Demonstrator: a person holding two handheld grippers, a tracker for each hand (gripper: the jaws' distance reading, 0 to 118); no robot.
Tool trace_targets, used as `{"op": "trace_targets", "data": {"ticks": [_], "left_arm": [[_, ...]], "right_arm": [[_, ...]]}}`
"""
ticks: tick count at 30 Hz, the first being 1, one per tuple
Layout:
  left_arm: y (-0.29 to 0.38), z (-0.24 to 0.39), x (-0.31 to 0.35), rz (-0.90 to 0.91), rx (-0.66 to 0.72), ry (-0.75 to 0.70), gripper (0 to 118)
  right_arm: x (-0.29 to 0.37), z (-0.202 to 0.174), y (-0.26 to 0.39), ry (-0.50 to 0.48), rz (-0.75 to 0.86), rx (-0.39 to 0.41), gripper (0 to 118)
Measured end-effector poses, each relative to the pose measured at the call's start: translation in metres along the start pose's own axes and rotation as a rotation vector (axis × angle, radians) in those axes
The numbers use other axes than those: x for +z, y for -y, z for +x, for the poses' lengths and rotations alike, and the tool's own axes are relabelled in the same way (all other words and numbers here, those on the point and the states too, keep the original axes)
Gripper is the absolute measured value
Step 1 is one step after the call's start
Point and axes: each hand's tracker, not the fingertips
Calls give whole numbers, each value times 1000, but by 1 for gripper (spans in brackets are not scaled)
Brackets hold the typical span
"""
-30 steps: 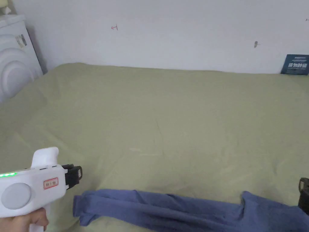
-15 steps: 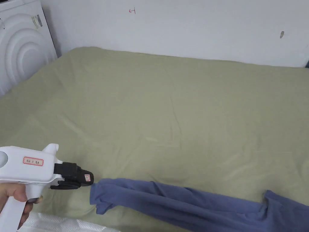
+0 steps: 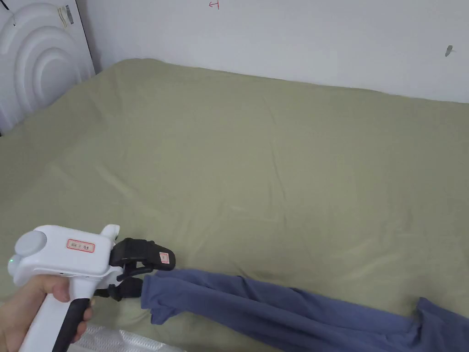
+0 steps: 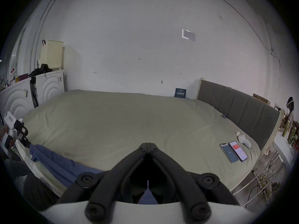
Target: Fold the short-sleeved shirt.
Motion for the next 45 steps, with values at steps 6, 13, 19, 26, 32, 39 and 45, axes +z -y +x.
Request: {"op": "trace_targets", "data": {"ticks": [6, 13, 19, 26, 32, 39, 45], "left_arm": [[10, 10, -30, -29, 21, 48, 118], [16, 16, -23, 29, 21, -87, 15], [34, 63, 2, 120, -11, -149, 15], [68, 133, 25, 167, -133, -274, 15], [49, 142, 41, 212, -190, -322, 15], [71, 212, -20, 146, -344, -390, 15], [82, 248, -107, 30, -474, -445, 15]], "right_arm": [[4, 4, 2, -4, -7, -12, 0], [2, 8, 2, -37, -2, -18, 0], [5, 14, -6, -68, 19, -20, 0], [10, 25, -9, -84, 52, -24, 0], [18, 34, -10, -91, 63, -39, 0], [18, 40, -6, -93, 49, -60, 0], [18, 49, -3, -84, 35, -86, 0]]}}
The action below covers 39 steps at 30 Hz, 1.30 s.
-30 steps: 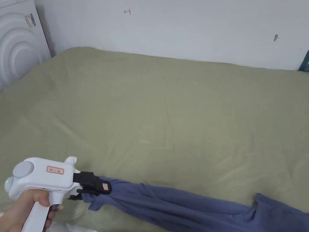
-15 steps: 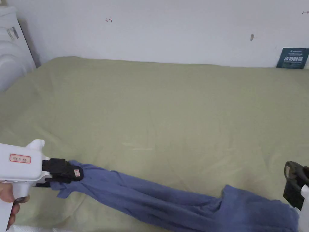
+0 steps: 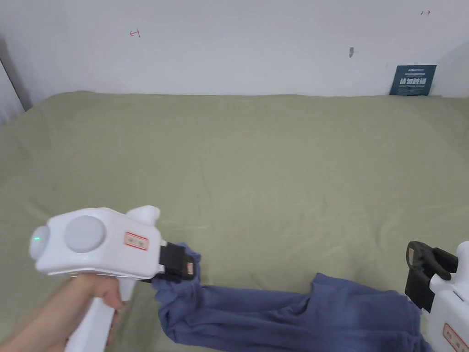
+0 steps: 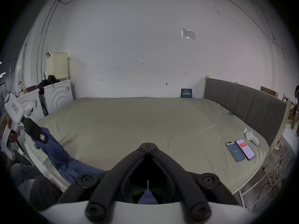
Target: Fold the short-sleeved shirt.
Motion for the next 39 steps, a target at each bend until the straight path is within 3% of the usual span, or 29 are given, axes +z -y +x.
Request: {"op": "trace_targets", "data": {"ticks": [8, 9, 10, 11, 12, 15, 16, 17, 19, 24, 27, 35, 39], "left_arm": [[14, 67, -117, -114, -129, -54, 17], [19, 74, -123, -137, -120, -19, 32], [22, 76, -131, -168, -115, 48, 75], [23, 76, -135, -190, -94, 73, 104], [26, 75, -130, -167, -67, 94, 115], [24, 74, -87, -58, -42, 118, 105], [23, 68, -75, -19, -28, 128, 91], [14, 54, -65, 20, -11, 141, 71], [14, 33, -45, 81, 46, 185, 0], [12, -9, -46, 73, 72, 54, 0], [19, -13, -67, 32, 82, 47, 0], [38, 64, -146, -124, 0, 194, 0], [49, 88, -185, -127, -81, 149, 0]], "right_arm": [[1, 17, 4, 19, -30, -31, 0], [1, 19, 5, 22, -33, -34, 0], [1, 22, 6, 26, -38, -39, 0], [1, 23, 6, 29, -42, -43, 0], [4, 24, 6, 32, -47, -48, 0], [8, 27, 7, 44, -53, -53, 0], [9, 27, 6, 44, -57, -58, 0], [10, 27, 6, 42, -61, -64, 0], [9, 27, 6, 39, -64, -76, 0], [5, 25, 6, 32, -71, -83, 0], [4, 20, 7, 22, -80, -81, 0], [0, 19, 11, 18, -105, -57, 0], [1, 20, 11, 24, -116, -61, 0]]}}
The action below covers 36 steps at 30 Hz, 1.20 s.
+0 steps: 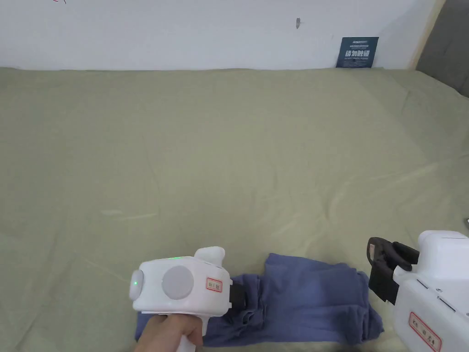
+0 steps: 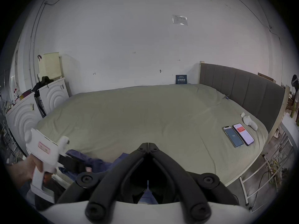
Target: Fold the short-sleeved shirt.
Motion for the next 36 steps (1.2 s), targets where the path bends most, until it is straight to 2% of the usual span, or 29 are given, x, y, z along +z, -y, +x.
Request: {"op": "trace_targets", "data": {"ticks": [2, 6, 9, 12, 16, 22, 26, 30, 31, 33, 34, 35, 36], "left_arm": [[2, 4, 9, 7, 42, 34, 0], [-6, -14, 35, -9, 28, 57, 0], [-5, -32, 92, 101, 40, 130, 0], [-1, -56, 145, 175, 62, 73, 0], [8, -114, 171, 179, 169, -25, 0], [12, -163, 162, 127, 237, 85, 0], [10, -163, 148, 98, 252, 223, 0], [6, -154, 140, 97, 265, 215, 2], [6, -155, 139, 92, 271, 216, 10], [7, -155, 139, 87, 271, 221, 13], [4, -160, 136, 75, 258, 219, 25], [4, -161, 135, 69, 249, 229, 52], [4, -160, 130, 44, 248, 234, 88]], "right_arm": [[-2, 1, 1, 2, -8, 4, 0], [-4, -6, 1, -6, -12, 6, 0], [-6, -11, 0, -15, -7, 12, 0], [-8, -18, -1, -26, -1, 19, 0], [-7, -26, -1, -6, 80, 27, 0], [-1, -34, -5, 30, 161, 62, 0], [5, -36, -7, 60, 231, 94, 0], [11, -36, -6, 80, 312, 109, 0], [13, -36, -6, 85, 329, 111, 0], [14, -36, -5, 93, 341, 120, 0], [14, -37, -6, 97, 343, 119, 0], [14, -36, -6, 98, 343, 115, 0], [12, -36, -6, 94, 336, 104, 0]]}}
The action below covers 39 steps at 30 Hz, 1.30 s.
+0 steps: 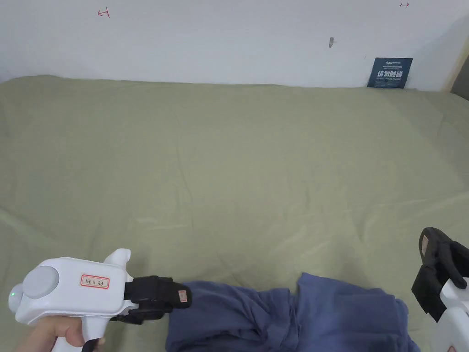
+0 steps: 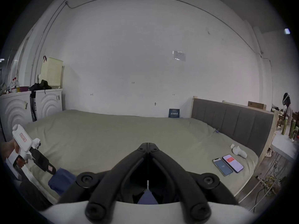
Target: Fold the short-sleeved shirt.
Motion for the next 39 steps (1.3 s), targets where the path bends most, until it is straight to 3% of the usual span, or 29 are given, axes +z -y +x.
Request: {"op": "trace_targets", "data": {"ticks": [1, 7, 8, 9, 10, 12, 13, 19, 30, 32, 34, 39], "left_arm": [[1, 0, -6, -6, -6, -10, 118], [-4, -25, -36, -30, 75, 157, 116], [-4, -23, -40, -45, 86, 194, 105], [-5, -23, -44, -40, 97, 185, 78], [-1, -14, -46, -27, 108, 133, 66], [-1, -11, -52, -2, 63, -15, 29], [-3, -14, -51, -18, 83, 50, 16], [-1, -7, -2, 78, 114, 23, 16], [17, -58, 160, 315, 147, -300, 16], [18, -53, 170, 314, 145, -301, 16], [23, -25, 166, 304, 60, -367, 16], [22, 50, 137, 270, -126, -376, 16]], "right_arm": [[-3, 0, 1, 1, -10, -8, 0], [-8, -2, 7, -9, -56, -26, 0], [-8, -3, 8, -9, -60, -26, 0], [-9, -3, 9, -12, -67, -25, 0], [-9, -4, 10, -15, -74, -21, 0], [-9, -4, 9, -16, -79, -19, 0], [-10, -5, 9, -21, -83, -17, 0], [-14, -10, 3, -45, -80, 12, 0], [-28, -17, -14, -96, -29, 3, 0], [-29, -16, -15, -99, -25, 0, 0], [-30, -16, -15, -97, -25, -6, 0], [-25, -11, -14, -96, -35, -25, 0]]}}
